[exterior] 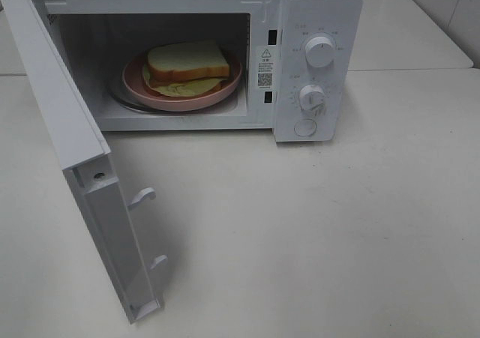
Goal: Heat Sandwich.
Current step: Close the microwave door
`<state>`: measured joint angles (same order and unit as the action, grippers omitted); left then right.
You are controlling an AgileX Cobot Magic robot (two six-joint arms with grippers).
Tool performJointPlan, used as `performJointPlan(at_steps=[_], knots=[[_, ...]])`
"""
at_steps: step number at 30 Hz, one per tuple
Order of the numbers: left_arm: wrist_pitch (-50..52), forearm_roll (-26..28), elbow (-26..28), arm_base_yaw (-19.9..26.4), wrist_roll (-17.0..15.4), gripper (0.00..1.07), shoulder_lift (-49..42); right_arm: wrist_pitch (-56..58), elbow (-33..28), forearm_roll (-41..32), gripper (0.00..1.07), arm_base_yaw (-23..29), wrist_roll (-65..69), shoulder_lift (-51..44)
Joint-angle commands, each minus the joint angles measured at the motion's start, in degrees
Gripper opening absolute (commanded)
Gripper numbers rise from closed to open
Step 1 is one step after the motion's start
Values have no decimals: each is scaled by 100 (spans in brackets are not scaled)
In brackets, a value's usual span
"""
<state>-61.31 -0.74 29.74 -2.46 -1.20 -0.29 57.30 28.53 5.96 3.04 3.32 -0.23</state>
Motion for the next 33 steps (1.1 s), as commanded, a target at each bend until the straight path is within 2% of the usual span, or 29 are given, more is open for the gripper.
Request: performJointPlan(at_steps=[1, 33], knots=[[0, -11, -11, 6, 11, 98, -132, -23, -6, 11, 76, -46, 40, -160], [6, -6, -11, 6, 11, 98, -92, -23, -6, 11, 75, -46, 34, -160]])
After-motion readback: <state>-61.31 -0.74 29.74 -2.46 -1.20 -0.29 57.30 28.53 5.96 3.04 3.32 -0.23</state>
